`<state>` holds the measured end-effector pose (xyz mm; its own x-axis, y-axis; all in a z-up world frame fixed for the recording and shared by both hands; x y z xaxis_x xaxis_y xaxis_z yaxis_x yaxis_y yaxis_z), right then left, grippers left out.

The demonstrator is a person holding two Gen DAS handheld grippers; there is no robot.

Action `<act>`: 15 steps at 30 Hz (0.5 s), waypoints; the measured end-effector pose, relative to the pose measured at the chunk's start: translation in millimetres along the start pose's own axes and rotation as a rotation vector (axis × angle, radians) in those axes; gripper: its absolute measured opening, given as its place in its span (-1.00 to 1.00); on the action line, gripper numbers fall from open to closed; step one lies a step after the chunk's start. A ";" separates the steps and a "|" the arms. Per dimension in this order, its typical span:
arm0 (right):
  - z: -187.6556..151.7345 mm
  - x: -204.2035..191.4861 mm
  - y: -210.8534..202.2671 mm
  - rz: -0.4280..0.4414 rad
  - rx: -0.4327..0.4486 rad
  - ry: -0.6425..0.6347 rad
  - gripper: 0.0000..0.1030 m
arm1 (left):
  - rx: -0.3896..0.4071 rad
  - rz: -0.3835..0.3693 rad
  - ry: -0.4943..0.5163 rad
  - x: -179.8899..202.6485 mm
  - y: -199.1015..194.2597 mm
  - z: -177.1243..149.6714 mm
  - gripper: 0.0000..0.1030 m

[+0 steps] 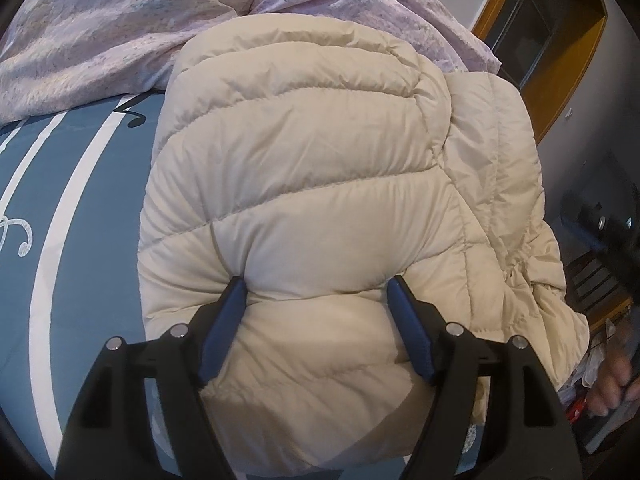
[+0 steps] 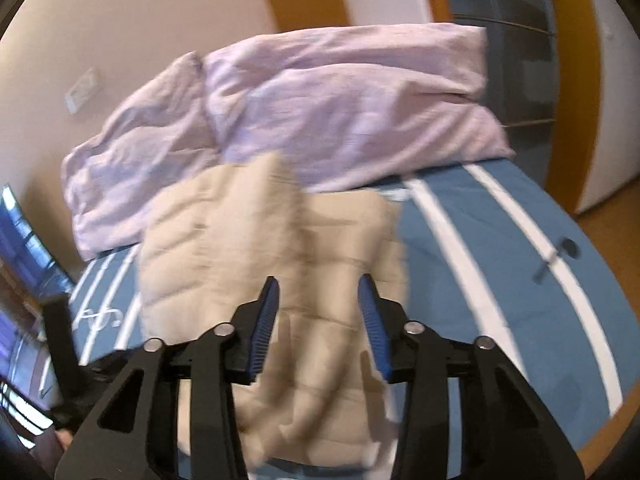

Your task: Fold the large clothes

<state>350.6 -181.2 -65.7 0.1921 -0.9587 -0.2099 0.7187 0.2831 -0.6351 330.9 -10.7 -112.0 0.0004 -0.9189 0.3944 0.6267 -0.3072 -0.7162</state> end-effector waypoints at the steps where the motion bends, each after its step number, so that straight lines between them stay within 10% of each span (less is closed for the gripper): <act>1: 0.7 -6.9 3.6 0.008 -0.008 -0.012 -0.32 | -0.002 0.002 0.002 0.3 0.6 0.0 0.40; 15: -61.2 22.5 72.9 -0.139 -0.169 -0.002 -0.50 | -0.004 -0.015 0.029 6.3 -0.1 0.6 0.42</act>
<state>366.4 -180.4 -162.2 0.1000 -0.9889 -0.1101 0.6163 0.1484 -0.7734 331.2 -16.3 -109.0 -0.0315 -0.9210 0.3884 0.6237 -0.3218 -0.7124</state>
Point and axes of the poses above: each gripper's, at about its wrist camera, not at the fingertips, and y roughly the way its jaws point, x to its right, z to its top, the point moved 7 cm from there along y, roughly the way its jaws point, and after that the axes turned 6 degrees about -z, right-handed, at the moved point
